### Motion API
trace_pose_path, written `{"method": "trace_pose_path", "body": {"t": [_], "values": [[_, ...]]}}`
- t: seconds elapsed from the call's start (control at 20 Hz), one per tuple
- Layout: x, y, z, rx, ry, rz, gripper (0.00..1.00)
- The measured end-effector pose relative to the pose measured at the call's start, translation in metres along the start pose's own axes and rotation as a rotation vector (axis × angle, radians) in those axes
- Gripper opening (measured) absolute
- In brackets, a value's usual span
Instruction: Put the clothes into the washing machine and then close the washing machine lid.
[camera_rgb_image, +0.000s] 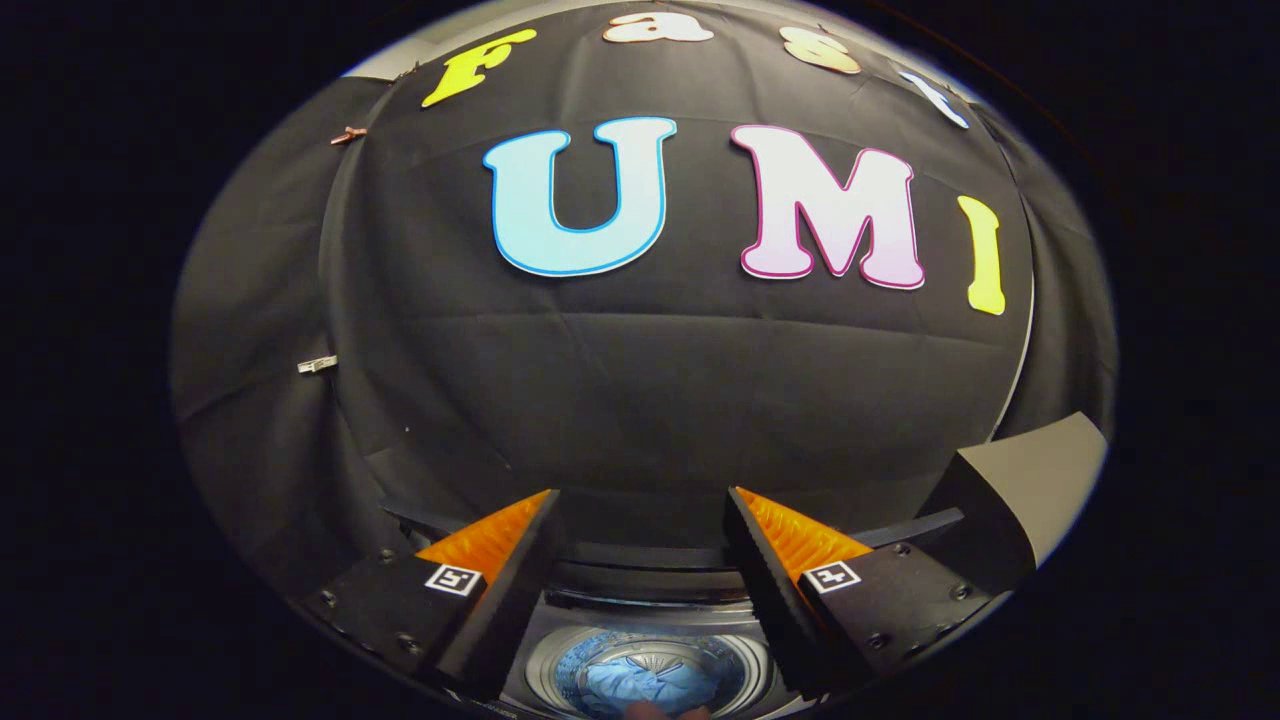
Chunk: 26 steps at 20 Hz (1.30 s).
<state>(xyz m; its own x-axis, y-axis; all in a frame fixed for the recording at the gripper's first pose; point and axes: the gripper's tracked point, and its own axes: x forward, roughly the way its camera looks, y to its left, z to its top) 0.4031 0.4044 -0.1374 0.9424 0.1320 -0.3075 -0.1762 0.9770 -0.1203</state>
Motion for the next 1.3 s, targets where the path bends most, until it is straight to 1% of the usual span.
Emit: {"method": "trace_pose_path", "body": {"t": [0.25,0.55,0.6,0.75,0.9,1.05,1.3], "values": [[-0.022,0.002,-0.015,0.006,0.003,0.008,1.00],[-0.044,0.006,-0.039,0.018,0.039,0.040,1.00],[-0.046,0.008,-0.048,0.024,0.060,0.048,1.00],[-0.049,0.008,-0.094,0.047,0.193,0.056,1.00],[-0.050,0.012,-0.116,0.130,0.225,0.077,1.00],[-0.056,0.013,-0.117,0.141,0.220,0.078,1.00],[-0.074,0.006,-0.090,0.122,0.139,0.059,1.00]]}}
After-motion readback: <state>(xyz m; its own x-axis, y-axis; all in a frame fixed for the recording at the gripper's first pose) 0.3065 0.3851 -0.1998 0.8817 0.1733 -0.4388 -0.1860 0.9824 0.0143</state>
